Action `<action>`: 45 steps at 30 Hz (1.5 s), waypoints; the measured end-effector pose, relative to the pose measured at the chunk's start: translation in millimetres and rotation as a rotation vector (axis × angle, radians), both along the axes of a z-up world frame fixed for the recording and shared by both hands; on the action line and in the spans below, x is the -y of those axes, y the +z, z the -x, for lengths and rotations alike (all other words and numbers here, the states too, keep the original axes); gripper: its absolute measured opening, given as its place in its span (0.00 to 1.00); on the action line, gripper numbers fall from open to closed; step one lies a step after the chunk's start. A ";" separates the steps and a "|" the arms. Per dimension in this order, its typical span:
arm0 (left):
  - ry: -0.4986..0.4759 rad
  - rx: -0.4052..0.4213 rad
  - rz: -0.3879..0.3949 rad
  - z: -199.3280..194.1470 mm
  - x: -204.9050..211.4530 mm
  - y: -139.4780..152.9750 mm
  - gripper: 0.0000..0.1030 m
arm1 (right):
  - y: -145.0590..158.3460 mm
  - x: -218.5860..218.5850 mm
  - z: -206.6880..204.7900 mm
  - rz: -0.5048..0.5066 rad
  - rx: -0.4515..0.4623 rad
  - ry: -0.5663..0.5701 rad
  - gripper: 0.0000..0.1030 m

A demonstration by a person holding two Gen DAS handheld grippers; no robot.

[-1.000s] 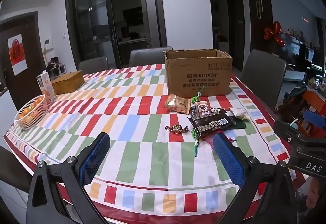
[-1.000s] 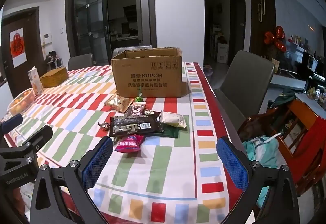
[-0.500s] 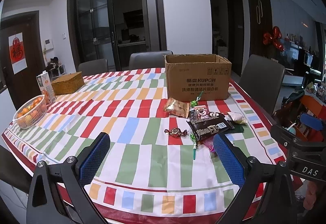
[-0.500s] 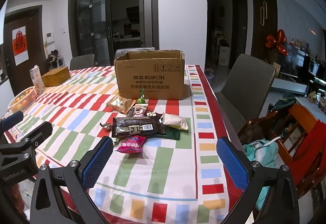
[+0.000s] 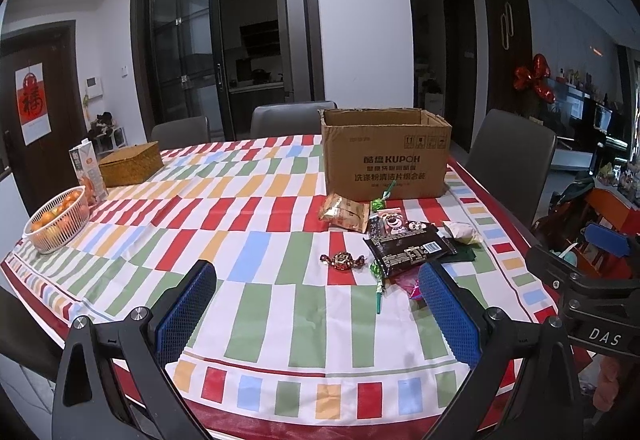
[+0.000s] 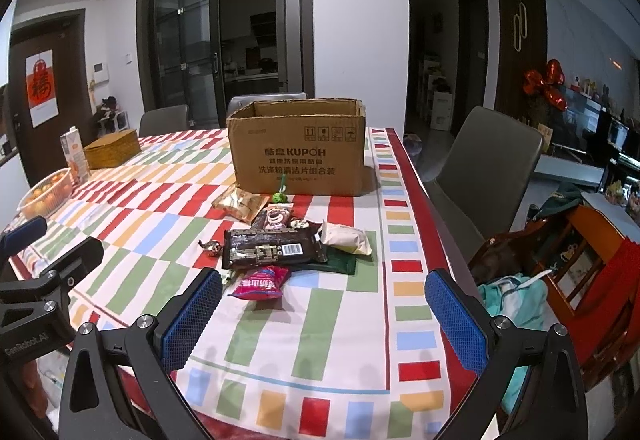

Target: Organize snacks

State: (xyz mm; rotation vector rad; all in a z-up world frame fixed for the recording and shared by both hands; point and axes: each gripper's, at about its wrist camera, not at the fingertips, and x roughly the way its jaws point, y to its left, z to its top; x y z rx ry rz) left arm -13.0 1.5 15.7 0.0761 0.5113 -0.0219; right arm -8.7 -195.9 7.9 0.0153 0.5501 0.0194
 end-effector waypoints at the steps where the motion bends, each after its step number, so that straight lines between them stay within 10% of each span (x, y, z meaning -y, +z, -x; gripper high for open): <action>1: 0.000 0.000 -0.001 0.1 0.0 -0.1 1.00 | 0.0 -0.2 0.0 0.001 0.000 -0.001 1.00; 45: -0.027 -0.015 0.018 -12.6 -4.9 -12.5 0.99 | -7.4 -17.1 -13.3 0.026 -0.009 0.048 1.00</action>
